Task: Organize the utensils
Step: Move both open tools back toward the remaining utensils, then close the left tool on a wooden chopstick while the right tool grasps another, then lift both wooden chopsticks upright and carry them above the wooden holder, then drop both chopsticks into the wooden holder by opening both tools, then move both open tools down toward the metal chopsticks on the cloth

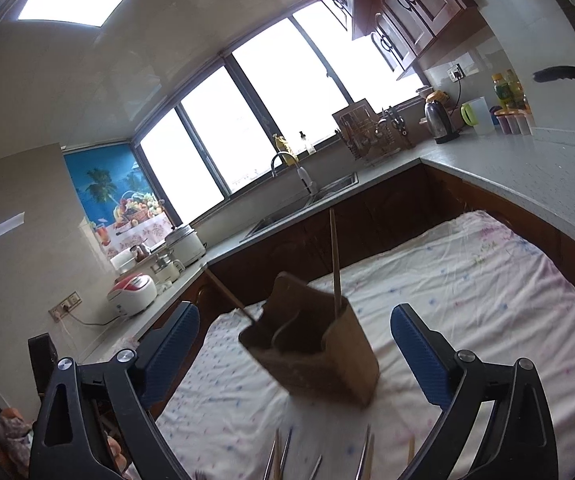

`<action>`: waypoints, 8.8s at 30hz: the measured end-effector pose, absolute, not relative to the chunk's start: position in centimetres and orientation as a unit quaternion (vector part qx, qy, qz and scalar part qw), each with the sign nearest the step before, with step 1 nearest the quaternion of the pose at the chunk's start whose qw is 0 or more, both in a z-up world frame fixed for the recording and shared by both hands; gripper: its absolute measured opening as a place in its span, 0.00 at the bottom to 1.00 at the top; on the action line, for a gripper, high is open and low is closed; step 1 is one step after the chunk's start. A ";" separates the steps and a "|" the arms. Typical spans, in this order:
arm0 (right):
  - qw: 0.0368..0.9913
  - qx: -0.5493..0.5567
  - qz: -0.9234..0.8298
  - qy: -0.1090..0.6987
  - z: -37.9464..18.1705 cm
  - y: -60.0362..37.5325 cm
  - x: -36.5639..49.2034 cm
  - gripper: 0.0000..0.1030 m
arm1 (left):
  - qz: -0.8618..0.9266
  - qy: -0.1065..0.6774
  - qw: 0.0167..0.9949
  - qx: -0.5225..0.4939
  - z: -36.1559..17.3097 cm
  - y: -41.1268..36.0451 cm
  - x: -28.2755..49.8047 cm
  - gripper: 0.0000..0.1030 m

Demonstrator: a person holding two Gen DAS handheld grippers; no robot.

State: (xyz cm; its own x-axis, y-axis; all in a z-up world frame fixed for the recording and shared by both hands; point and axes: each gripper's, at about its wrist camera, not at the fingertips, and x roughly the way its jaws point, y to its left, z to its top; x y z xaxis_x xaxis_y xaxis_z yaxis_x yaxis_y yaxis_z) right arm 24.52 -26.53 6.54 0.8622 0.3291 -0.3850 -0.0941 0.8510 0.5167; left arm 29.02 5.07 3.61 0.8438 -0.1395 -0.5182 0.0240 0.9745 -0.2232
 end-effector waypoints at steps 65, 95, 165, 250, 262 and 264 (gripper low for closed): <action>0.865 0.146 0.102 0.470 -6.4 -23.8 22.1 0.28 | -0.108 0.467 0.875 -0.068 -4.2 -3.2 33.2 0.28; 0.831 0.105 0.092 0.538 -9.6 -22.7 26.2 0.13 | -0.127 0.512 0.850 -0.017 -7.6 -4.7 37.7 0.14; 0.925 0.146 0.129 0.327 9.0 -23.7 18.6 0.06 | -0.159 0.292 0.940 -0.077 10.3 3.2 19.9 0.04; 0.941 0.193 0.083 0.264 4.7 -26.2 35.5 0.59 | -0.085 0.241 0.961 -0.101 3.4 1.3 44.3 0.54; 0.943 0.205 0.102 0.241 7.1 -26.3 30.7 0.92 | -0.069 0.241 0.962 -0.106 4.0 2.9 37.2 0.84; 0.943 0.204 0.103 0.242 7.2 -26.2 29.7 0.92 | -0.067 0.245 0.961 -0.107 4.1 3.1 36.0 0.85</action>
State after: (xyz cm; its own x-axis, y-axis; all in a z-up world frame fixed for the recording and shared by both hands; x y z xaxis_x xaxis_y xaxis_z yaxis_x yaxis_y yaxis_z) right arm 29.70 -26.17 7.18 0.8620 0.2925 -0.4140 -0.0948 0.8953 0.4352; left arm 35.99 3.13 4.12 0.8714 -0.1811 -0.4560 0.0768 0.9683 -0.2378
